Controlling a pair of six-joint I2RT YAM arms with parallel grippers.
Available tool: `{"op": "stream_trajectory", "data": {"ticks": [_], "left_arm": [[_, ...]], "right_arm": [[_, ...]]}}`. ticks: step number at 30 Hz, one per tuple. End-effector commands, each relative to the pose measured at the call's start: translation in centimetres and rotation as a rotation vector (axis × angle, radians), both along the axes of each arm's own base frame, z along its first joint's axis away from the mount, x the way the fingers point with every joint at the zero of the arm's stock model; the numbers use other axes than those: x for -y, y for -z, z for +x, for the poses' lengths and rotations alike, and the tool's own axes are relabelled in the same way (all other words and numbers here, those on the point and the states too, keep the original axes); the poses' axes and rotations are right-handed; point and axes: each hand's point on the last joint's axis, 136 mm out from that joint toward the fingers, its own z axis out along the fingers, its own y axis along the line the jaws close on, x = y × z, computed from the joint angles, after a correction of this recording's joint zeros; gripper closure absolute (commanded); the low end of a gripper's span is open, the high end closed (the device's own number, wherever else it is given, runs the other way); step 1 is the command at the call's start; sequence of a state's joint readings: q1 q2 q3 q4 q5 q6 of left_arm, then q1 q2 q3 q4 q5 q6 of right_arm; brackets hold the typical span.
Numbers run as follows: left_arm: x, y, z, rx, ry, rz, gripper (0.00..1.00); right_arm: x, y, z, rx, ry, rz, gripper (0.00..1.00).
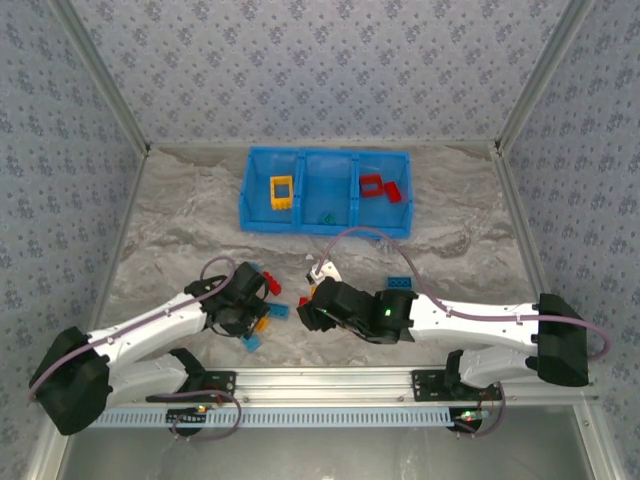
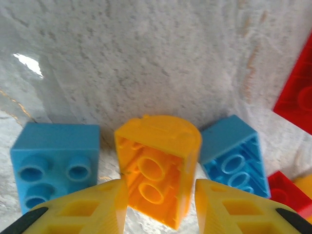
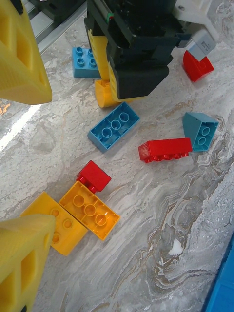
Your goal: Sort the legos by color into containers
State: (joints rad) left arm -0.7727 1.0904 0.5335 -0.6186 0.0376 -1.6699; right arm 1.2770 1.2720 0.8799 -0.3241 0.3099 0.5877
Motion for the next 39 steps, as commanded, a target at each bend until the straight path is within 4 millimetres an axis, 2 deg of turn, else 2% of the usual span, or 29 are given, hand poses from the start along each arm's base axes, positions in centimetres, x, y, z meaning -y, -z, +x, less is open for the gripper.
{"op": "stream_trajectory", "data": {"ticks": [1,13,18,23,27,31,34,39], "left_arm": [[0.0,0.9,-0.4,-0.025,0.002,0.013,0.59],[0.8,2.1,1.2,-0.044,0.069,0.068,0.61],[0.6,1.6,1.9,-0.009,0.088,0.093,0.68],[-0.6,-0.1,2.6,0.033,0.13,0.174,0.68],[-1.8,-2.0,2.7,0.1,0.136,0.197,0.62],[-2.1,-3.3,3.0,0.153,0.145,0.189,0.46],[-1.8,-3.0,2.8,0.144,0.159,0.177,0.37],[-1.8,-2.4,3.2,0.136,0.156,0.179,0.36]], "right_arm": [[0.0,-0.7,0.2,0.008,0.021,0.011,0.37],[0.0,-0.7,0.3,0.006,0.03,0.015,0.37],[0.1,-0.4,0.2,0.002,0.033,0.015,0.37],[0.1,-0.4,0.3,0.001,0.033,0.016,0.37],[0.1,-0.3,0.2,-0.001,0.032,0.014,0.37],[0.1,-0.2,0.2,-0.003,0.03,0.015,0.37],[0.0,-0.2,0.3,-0.003,0.03,0.016,0.37],[-0.1,-0.2,0.2,-0.007,0.027,0.019,0.37]]}}
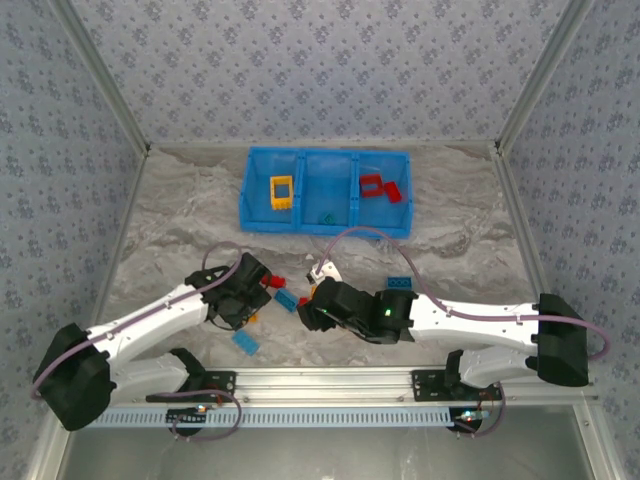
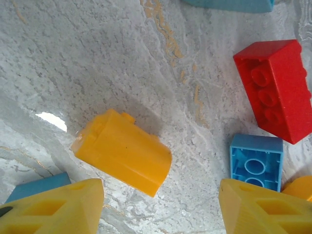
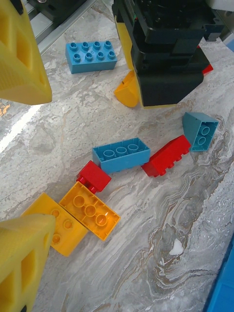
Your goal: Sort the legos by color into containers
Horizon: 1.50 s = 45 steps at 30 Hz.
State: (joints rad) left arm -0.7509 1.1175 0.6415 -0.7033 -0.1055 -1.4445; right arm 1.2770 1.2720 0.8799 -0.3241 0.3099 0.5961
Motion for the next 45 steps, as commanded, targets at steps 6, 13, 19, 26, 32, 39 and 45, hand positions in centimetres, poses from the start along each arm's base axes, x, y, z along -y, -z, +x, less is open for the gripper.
{"op": "stream_trajectory", "data": {"ticks": [6,13,19,26,32,39,45], "left_arm": [[-1.5,1.8,-0.9,-0.076,-0.06,0.022,0.36],[-1.2,1.5,1.1,-0.025,0.013,0.018,0.27],[-2.0,2.1,-0.1,-0.076,0.157,0.093,0.24],[-3.4,3.1,-1.6,-0.162,0.178,0.128,0.24],[-2.7,3.6,-0.9,-0.141,0.074,0.08,0.26],[-2.3,4.0,1.1,-0.105,0.046,0.092,0.44],[-2.5,3.5,1.8,-0.072,0.051,0.108,0.63]], "right_arm": [[-0.2,-0.1,0.1,-0.007,0.019,0.016,0.38],[-0.4,-0.1,0.1,-0.01,0.018,0.022,0.38],[-0.4,0.0,0.0,-0.012,0.014,0.019,0.38],[-0.5,0.1,0.1,-0.011,0.013,0.02,0.38],[-0.7,0.0,0.1,-0.011,0.013,0.021,0.38],[-1.9,-0.3,-0.6,-0.024,-0.049,0.056,0.38],[-4.4,-1.3,-2.5,-0.028,-0.189,0.144,0.37]]}}
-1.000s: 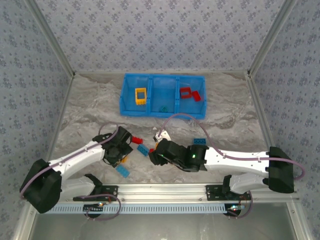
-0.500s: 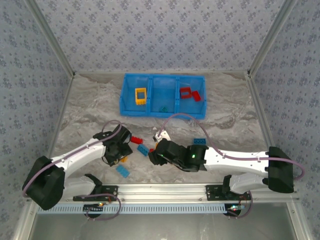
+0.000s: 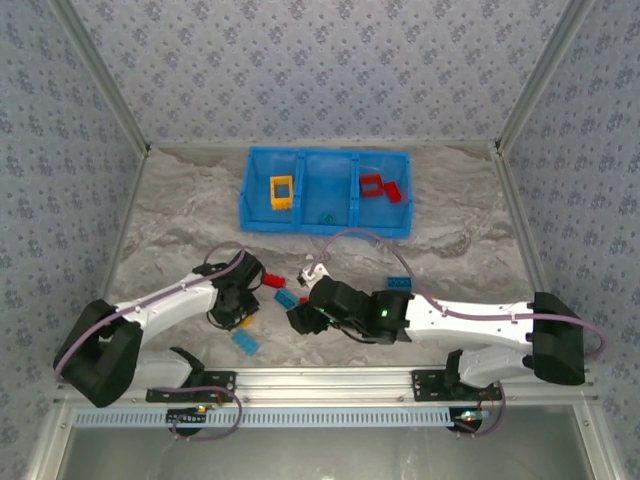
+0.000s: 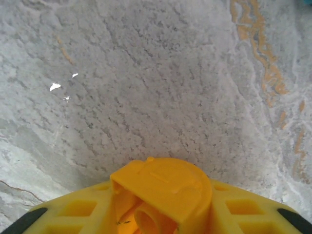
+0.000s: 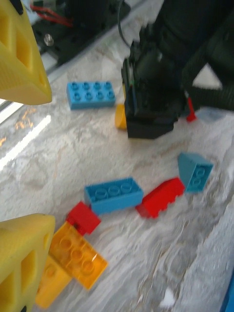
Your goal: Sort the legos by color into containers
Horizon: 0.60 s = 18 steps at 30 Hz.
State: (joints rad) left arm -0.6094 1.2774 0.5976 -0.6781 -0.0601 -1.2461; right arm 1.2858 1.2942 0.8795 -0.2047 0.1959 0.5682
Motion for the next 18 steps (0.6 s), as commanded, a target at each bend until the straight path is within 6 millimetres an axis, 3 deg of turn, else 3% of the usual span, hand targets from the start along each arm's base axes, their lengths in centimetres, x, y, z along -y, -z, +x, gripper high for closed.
{"op": "stream_trajectory", "data": {"ticks": [1,5,8,10,14,18], "left_arm": [[0.6,-1.3,2.2,0.094,-0.003,-0.016,0.65],[0.9,-4.9,3.3,0.18,0.038,-0.032,0.69],[2.4,-10.8,6.7,0.327,0.157,-0.051,0.68],[4.0,-14.2,9.9,0.38,0.263,-0.044,0.67],[5.7,-16.3,16.7,0.353,0.397,0.032,0.68],[6.9,-14.7,23.9,0.331,0.443,0.063,0.68]], "right_arm": [[-1.5,-0.3,-1.0,0.005,-0.076,0.043,0.37],[-1.2,-0.8,-0.2,0.034,-0.034,0.032,0.38],[0.9,-3.1,2.2,0.128,0.115,0.046,0.36],[2.6,-4.9,4.4,0.207,0.232,0.055,0.31],[3.5,-7.5,8.3,0.357,0.357,-0.038,0.29],[3.5,-8.7,11.7,0.377,0.434,-0.104,0.29]]}}
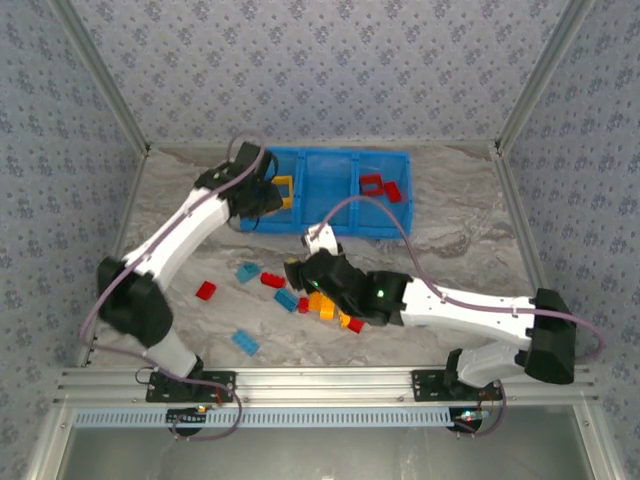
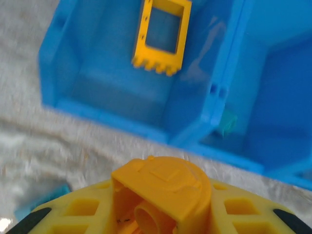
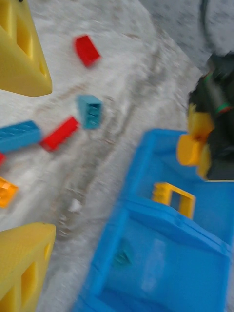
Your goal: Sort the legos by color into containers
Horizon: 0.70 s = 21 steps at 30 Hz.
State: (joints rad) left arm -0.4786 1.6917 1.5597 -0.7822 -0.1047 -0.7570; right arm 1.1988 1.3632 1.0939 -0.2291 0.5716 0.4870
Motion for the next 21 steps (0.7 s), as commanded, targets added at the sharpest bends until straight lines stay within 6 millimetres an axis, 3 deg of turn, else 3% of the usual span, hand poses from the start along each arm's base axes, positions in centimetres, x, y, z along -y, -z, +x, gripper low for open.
{"op": "stream_trajectory", "data": {"ticks": [1,4,6,10,13,17,21], "left_arm": [[-0.5,4.1,3.1,-0.103,0.111,0.133,0.68],[-0.3,6.5,6.2,-0.138,0.126,0.164,0.67],[-0.2,8.3,7.0,-0.174,0.132,0.151,0.66],[0.2,11.3,6.9,-0.234,0.146,0.129,0.63],[0.2,12.5,6.3,-0.265,0.143,0.122,0.52],[-0.2,11.1,5.8,-0.246,0.128,0.124,0.41],[-0.6,7.1,5.4,-0.182,0.115,0.108,0.38]], "right_arm": [[1.7,-1.3,2.9,0.057,0.108,-0.072,0.29],[1.5,-1.8,3.6,0.041,0.101,-0.018,0.28],[1.5,-1.8,3.7,0.028,0.102,-0.006,0.28],[1.8,-0.8,3.6,-0.006,0.11,-0.011,0.28],[2.0,0.0,3.6,-0.031,0.11,-0.013,0.28],[2.2,0.6,3.3,-0.057,0.106,-0.021,0.27],[2.3,1.0,3.0,-0.074,0.084,-0.04,0.26]]}}
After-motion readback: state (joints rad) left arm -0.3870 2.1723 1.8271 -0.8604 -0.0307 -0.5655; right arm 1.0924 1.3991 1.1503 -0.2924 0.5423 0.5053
